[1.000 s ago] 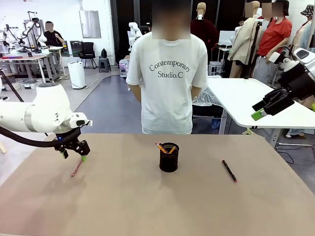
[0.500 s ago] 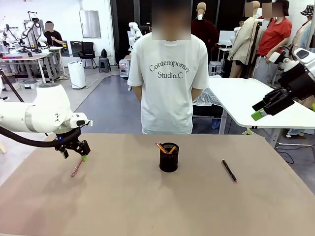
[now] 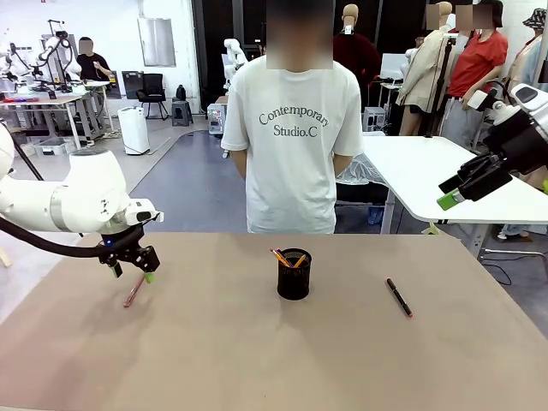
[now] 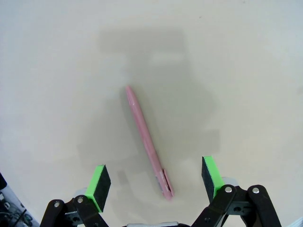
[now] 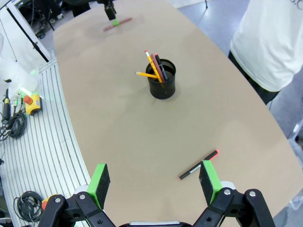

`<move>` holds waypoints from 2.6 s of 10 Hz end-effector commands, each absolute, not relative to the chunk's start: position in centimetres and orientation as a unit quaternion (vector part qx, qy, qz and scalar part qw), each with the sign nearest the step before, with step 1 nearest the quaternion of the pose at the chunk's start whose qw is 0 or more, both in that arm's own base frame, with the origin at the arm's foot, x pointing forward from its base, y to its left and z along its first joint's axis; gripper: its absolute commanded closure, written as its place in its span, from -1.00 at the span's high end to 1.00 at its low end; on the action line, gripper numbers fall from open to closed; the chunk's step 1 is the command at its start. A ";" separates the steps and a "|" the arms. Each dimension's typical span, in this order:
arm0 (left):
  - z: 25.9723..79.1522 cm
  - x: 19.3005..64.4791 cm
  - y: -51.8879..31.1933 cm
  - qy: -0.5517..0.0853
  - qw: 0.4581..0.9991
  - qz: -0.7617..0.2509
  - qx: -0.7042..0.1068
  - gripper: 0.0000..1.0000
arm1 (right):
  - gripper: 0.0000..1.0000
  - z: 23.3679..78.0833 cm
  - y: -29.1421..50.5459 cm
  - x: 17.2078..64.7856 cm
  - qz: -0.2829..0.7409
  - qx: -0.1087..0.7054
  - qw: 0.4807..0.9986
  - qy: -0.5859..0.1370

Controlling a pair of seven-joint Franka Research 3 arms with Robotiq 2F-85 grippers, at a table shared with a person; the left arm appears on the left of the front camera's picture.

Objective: Place the pens into the pen holder.
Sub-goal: Pick up a writing instrument from the table and place it into the Pen holder.

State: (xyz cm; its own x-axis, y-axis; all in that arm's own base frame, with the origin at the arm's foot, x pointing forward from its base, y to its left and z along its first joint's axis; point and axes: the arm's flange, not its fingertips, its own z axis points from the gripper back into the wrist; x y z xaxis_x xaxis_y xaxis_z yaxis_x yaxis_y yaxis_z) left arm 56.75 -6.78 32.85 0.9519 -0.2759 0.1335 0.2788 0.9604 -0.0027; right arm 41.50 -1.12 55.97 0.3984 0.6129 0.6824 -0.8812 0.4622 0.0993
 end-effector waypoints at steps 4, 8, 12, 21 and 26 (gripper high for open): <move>31.1 59.0 -6.4 -0.046 0.990 -0.129 -0.013 1.00 | 1.00 56.1 -1.0 41.5 0.461 0.236 0.803 -0.296; 30.6 59.9 -6.5 -0.037 0.991 -0.125 -0.008 1.00 | 1.00 56.1 -1.0 41.5 0.461 0.236 0.803 -0.296; 30.5 60.6 -6.7 -0.042 0.993 -0.110 0.009 0.66 | 1.00 56.1 -1.0 41.5 0.461 0.236 0.803 -0.296; 31.3 60.4 -7.8 -0.038 0.993 -0.105 0.027 -1.00 | 1.00 56.1 -1.0 41.5 0.461 0.236 0.803 -0.296; 33.6 59.0 -6.7 -0.064 0.974 -0.162 -0.146 -1.00 | 1.00 56.1 -1.0 41.5 0.461 0.236 0.803 -0.296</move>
